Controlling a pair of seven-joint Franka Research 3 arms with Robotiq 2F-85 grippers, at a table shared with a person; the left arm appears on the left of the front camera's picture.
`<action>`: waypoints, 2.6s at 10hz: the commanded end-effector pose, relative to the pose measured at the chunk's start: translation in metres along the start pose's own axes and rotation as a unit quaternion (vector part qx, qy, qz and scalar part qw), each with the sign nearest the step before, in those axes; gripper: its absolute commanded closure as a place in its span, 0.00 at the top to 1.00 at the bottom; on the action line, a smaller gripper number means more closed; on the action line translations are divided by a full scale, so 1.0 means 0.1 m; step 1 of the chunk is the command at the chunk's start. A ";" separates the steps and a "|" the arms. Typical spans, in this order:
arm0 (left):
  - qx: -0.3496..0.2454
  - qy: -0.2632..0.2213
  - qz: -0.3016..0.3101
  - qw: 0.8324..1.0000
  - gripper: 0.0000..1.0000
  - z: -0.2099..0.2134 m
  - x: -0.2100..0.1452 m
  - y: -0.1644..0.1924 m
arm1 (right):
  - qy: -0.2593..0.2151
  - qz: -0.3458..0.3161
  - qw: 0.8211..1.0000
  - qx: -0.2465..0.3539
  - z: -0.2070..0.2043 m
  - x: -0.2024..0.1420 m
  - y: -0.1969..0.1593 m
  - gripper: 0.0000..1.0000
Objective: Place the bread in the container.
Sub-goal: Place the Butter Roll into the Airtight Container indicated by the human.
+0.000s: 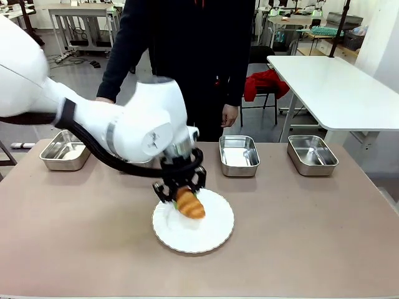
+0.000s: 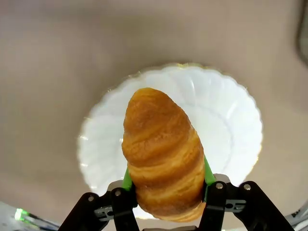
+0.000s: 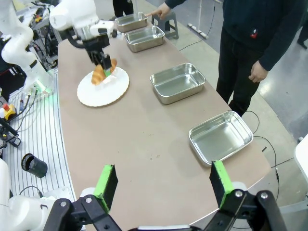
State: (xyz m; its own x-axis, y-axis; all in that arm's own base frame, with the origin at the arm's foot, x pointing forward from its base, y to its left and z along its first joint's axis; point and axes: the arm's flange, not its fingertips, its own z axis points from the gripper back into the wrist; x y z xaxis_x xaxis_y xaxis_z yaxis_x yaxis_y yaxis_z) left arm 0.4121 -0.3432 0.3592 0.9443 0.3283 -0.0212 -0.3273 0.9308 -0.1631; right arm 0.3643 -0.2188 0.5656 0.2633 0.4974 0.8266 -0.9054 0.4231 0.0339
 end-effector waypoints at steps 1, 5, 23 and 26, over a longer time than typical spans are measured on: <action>0.007 -0.011 -0.083 0.996 0.56 0.54 0.39 0.64 | -0.001 0.002 1.000 -0.002 0.01 0.01 0.01 1.00; 0.008 0.012 -0.204 0.979 0.56 0.55 1.09 1.74 | -0.001 0.002 1.000 -0.002 0.01 0.01 0.01 1.00; 0.015 -0.017 -0.359 0.933 0.56 0.92 3.57 2.76 | -0.001 0.002 1.000 -0.002 0.01 0.01 0.01 1.00; 0.013 -0.013 -0.348 0.937 1.00 0.83 3.59 2.74 | -0.001 0.002 1.000 -0.002 0.01 0.01 0.01 1.00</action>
State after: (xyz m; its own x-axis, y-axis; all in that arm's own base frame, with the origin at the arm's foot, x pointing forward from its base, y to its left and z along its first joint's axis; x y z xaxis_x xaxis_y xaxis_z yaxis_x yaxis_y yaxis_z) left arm 0.6595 0.0409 0.3861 0.9306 -0.3534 0.0958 0.3619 0.9275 -0.0935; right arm 0.3649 -0.2184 0.5649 0.2653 0.4984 0.8253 -0.9055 0.4229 0.0357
